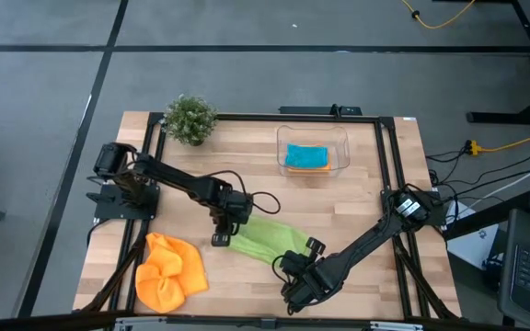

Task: Fold microfiber towels
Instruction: Fold the green microfiber cloth

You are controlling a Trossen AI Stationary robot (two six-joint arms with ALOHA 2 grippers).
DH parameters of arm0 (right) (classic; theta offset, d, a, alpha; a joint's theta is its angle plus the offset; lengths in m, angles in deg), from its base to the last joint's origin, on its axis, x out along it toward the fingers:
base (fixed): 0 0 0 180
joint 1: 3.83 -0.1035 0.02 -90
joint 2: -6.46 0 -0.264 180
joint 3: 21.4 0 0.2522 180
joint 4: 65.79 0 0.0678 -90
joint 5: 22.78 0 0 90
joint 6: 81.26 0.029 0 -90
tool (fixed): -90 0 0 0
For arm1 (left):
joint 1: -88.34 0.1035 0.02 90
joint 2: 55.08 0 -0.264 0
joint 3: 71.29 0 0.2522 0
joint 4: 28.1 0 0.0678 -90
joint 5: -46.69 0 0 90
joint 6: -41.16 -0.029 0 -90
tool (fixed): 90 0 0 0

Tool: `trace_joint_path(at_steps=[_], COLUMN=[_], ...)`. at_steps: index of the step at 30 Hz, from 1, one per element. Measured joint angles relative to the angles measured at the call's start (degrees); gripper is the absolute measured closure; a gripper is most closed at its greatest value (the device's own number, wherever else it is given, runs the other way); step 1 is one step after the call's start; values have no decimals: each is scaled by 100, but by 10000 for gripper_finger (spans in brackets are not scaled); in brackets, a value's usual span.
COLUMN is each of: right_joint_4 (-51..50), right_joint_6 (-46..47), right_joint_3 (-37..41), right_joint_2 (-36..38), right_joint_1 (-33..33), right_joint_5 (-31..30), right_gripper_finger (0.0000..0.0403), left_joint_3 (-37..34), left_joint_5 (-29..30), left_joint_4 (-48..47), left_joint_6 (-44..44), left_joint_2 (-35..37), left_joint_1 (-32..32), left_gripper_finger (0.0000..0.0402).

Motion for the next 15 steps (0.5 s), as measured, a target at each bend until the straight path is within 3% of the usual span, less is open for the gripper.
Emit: trace_joint_path(at_steps=[7,15], right_joint_4=[-734,-2552], right_joint_6=[325,584], right_joint_3=[-364,-1198], right_joint_2=[4,28], right_joint_1=[20,296], right_joint_5=[21,-708], right_gripper_finger=[402,402], left_joint_3=[0,2], left_joint_5=[489,2336], left_joint_4=[-232,-312], left_joint_6=[420,401], left_joint_2=[776,1878], left_joint_1=[-153,-136], left_gripper_finger=[401,401])
